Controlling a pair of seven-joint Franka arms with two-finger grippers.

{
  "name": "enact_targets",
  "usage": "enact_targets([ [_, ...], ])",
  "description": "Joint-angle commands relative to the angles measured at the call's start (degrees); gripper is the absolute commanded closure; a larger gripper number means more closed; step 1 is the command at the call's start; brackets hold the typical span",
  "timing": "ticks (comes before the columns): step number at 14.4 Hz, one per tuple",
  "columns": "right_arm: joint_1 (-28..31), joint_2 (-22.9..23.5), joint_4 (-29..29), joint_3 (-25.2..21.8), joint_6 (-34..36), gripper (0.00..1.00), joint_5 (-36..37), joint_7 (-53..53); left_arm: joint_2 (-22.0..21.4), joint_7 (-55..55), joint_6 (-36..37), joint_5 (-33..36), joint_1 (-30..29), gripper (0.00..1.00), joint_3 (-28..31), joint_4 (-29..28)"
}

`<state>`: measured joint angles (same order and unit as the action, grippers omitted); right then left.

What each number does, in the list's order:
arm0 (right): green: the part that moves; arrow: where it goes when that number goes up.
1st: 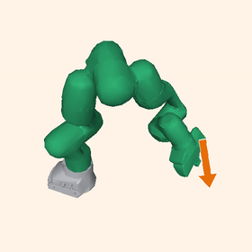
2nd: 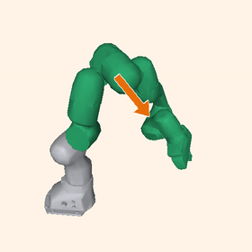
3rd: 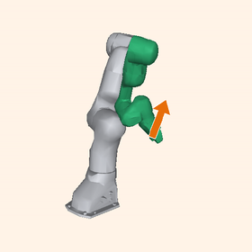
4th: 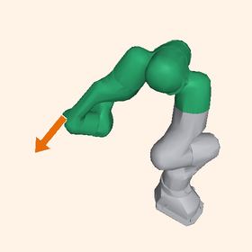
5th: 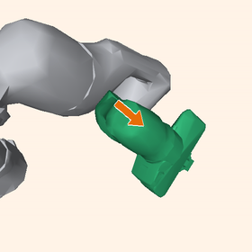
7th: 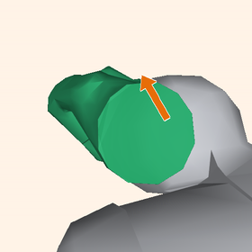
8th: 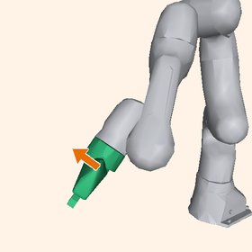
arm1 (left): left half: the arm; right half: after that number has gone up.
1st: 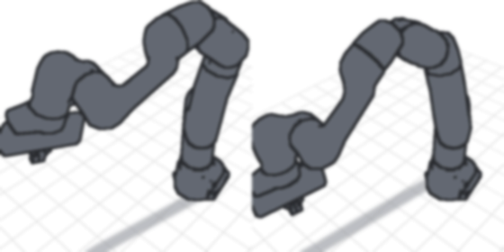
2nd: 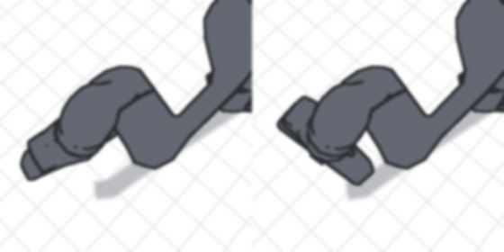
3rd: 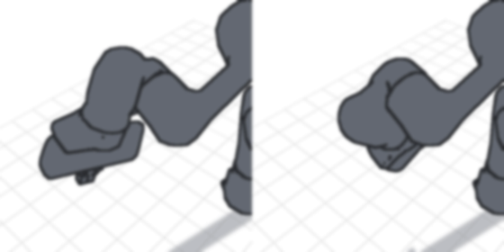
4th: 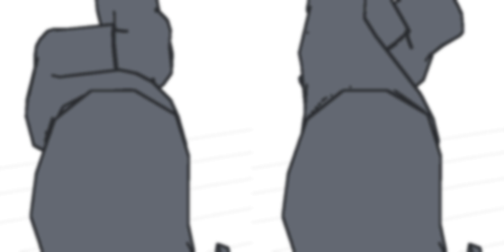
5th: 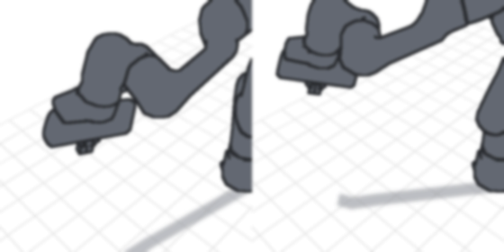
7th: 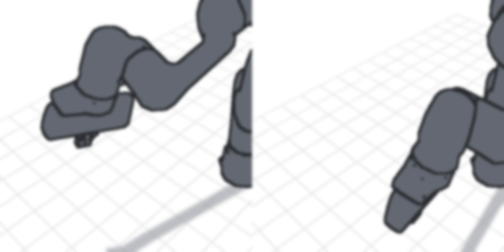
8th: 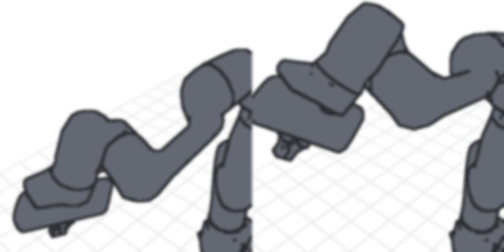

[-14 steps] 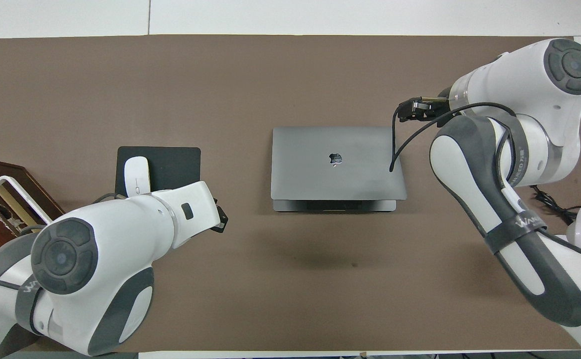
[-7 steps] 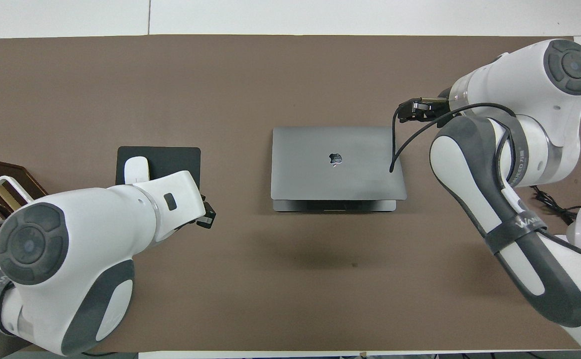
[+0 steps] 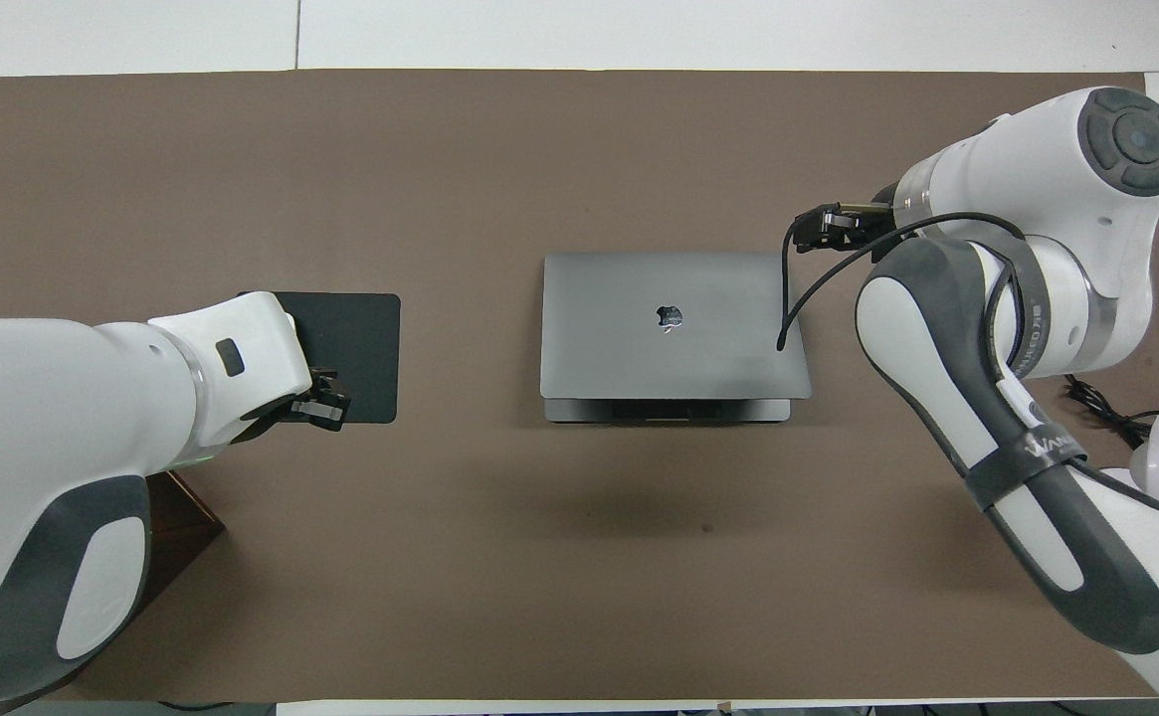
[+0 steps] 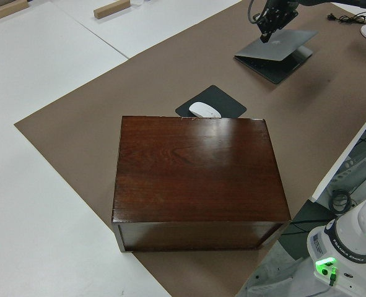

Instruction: Close laptop with both arms

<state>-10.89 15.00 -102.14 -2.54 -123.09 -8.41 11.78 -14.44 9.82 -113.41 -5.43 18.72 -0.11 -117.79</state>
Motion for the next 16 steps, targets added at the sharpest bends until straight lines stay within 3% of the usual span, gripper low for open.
enact_targets([
  [1, 0.8, -1.6, -3.4, 0.4, -2.8, 0.11, 0.0, -1.8, -0.8, 4.6, 3.7, 0.2, -3.4, 1.00, -0.3, 1.8],
  [8, 1.8, -1.6, -6.1, 0.5, -5.0, 0.12, 0.0, -3.5, -0.8, 10.8, 11.3, 0.2, -10.5, 1.00, -0.2, 7.9],
  [16, 1.9, -1.4, -6.8, 0.5, -6.2, 0.12, 0.0, -3.9, -3.3, 10.8, 12.2, 2.6, -15.5, 1.00, -0.2, 8.3],
])
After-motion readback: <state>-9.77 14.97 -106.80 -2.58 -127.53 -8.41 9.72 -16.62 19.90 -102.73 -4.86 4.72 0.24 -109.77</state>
